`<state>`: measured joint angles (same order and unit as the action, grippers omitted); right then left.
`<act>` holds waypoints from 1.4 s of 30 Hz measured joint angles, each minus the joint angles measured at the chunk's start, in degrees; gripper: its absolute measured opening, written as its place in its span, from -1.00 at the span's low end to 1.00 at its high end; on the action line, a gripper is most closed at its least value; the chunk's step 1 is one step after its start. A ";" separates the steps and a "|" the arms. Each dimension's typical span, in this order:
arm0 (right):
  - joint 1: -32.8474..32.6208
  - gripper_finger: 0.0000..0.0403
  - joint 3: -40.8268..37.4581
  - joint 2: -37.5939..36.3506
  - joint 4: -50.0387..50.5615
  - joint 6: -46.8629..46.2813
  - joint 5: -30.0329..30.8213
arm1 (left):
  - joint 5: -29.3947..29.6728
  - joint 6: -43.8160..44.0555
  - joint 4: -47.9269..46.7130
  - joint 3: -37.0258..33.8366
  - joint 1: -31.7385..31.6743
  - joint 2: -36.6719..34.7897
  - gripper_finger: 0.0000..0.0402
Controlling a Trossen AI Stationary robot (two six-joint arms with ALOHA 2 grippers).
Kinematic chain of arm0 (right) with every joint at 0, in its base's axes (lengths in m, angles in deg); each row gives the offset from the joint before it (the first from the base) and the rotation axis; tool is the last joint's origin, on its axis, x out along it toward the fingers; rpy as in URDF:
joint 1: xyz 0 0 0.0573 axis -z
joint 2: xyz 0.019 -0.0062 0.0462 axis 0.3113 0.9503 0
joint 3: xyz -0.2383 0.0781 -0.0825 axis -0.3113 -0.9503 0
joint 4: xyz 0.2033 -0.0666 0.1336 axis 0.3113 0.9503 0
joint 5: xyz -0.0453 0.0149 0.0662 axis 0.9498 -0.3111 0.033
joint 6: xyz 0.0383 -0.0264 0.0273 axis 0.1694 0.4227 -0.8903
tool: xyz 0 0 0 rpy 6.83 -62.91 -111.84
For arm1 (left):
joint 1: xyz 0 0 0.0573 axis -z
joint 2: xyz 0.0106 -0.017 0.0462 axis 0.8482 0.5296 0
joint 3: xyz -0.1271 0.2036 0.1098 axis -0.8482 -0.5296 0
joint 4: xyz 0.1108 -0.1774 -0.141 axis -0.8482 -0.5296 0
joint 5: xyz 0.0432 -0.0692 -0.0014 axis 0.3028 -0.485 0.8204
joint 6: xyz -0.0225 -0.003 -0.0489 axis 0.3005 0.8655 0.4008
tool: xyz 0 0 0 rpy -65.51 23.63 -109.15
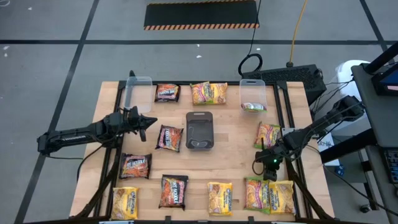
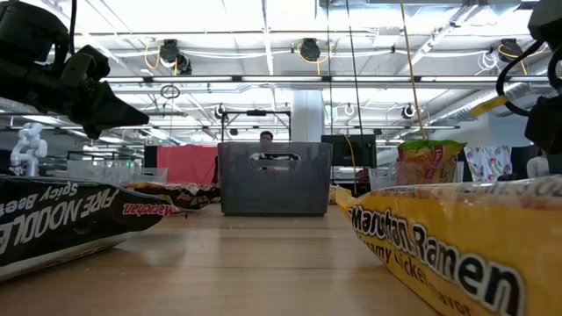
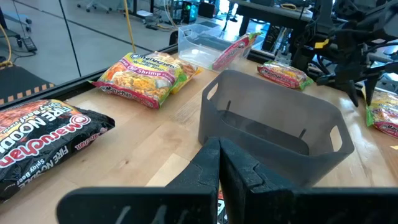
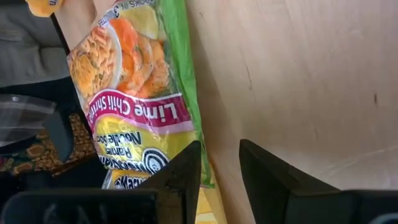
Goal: Sort Maruchan noodles
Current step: Put the bottom green noodle pack into the right transparent bin
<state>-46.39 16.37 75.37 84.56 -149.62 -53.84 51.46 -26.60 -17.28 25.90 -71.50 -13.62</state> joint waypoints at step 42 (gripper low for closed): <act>0.00 -1.00 2.40 10.77 -22.82 -8.47 6.82 | -0.02 -0.32 0.07 -0.02 0.00 0.00 -0.97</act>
<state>-46.39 18.77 86.14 61.73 -158.08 -47.02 51.44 -26.92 -17.21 25.87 -71.50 -13.62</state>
